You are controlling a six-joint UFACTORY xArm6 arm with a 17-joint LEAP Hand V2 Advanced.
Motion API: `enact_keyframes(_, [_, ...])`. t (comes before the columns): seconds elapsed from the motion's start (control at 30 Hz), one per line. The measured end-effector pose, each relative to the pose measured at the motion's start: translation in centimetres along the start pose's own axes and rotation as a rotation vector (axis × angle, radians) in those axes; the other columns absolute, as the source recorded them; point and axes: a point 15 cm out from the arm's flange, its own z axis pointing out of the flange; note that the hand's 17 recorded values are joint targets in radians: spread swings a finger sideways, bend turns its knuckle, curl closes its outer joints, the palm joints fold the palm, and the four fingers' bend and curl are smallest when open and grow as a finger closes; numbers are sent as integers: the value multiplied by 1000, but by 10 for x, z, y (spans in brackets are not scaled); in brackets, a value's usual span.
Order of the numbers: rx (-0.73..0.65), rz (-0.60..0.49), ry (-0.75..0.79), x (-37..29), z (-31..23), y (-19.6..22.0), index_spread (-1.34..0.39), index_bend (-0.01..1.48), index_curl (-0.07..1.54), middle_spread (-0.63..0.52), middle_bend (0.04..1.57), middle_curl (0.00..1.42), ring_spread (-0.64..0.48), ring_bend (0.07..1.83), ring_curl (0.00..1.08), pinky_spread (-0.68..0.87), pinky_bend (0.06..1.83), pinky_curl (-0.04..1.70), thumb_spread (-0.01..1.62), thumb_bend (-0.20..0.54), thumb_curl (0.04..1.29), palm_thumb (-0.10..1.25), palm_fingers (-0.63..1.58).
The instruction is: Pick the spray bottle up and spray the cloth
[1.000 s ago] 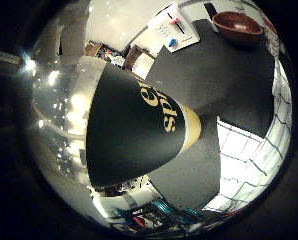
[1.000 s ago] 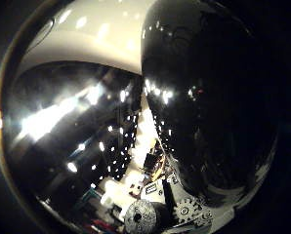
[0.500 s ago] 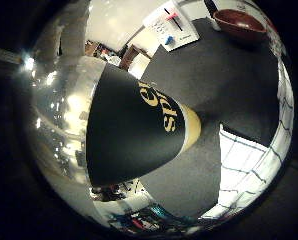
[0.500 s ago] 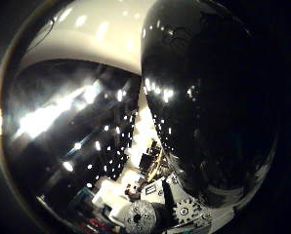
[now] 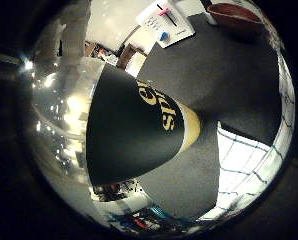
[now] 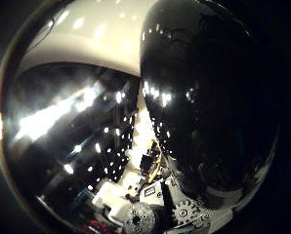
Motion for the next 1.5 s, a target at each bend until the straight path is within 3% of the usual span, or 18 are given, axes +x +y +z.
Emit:
enact_keyframes(0.27, [0,0,4,7,-1,1,-255,931,792,-133,1173,768,-198,1219,699,-304,976,995,1274,-23,443,899,1174])
enact_keyframes(0.43, [-5,-13,11,10,-2,2,-284,688,745,-115,1090,684,-171,1188,615,-406,914,845,1155,-28,451,796,1107])
enact_keyframes(0.6, [-23,-22,20,12,-2,6,-341,439,703,-136,879,611,-169,1074,547,-430,875,793,1111,-24,455,751,730])
enact_keyframes(0.63, [-32,-25,28,14,-2,8,-363,430,695,-128,773,578,-167,1028,535,-374,847,801,1114,-23,451,741,494])
enact_keyframes(0.7, [-55,-32,50,18,-2,13,-397,401,635,-93,638,516,-139,903,470,-216,757,776,1113,-26,437,712,231])
enact_keyframes(0.83, [-107,-44,84,25,0,25,-411,313,525,-18,462,423,-58,672,361,136,623,680,1091,-31,403,660,-13])
enact_keyframes(0.93, [-134,-45,85,25,1,31,-404,204,445,20,352,370,-6,543,300,286,528,576,1068,-30,377,631,-34])
enact_keyframes(1.13, [-153,-55,108,23,-1,34,-390,139,325,54,214,326,63,401,253,343,436,453,1041,-28,333,590,-40])
enact_keyframes(1.5, [-164,-65,134,21,-8,34,-357,144,244,124,179,297,119,324,246,336,425,371,1036,-25,307,575,-39])
